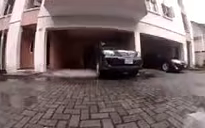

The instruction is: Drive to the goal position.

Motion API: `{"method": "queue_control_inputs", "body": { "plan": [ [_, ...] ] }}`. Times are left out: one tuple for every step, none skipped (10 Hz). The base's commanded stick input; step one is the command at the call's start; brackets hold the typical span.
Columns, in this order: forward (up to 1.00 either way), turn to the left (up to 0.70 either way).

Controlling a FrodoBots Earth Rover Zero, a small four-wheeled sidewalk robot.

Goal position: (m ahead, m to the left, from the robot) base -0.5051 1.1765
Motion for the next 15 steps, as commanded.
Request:
{"method": "queue_control_inputs", "body": {
  "plan": [
    [0.00, -0.50],
    [0.00, -0.50],
    [0.00, -0.50],
    [0.00, -0.50],
    [0.00, -0.50],
    [0.00, -0.50],
    [0.00, -0.50],
    [0.00, -0.50],
    [0.00, -0.50],
    [0.00, -0.50],
    [0.00, -0.50],
    [0.00, -0.50],
    [0.00, -0.50],
    [0.00, -0.50],
    [0.00, -0.50]
  ]
}}
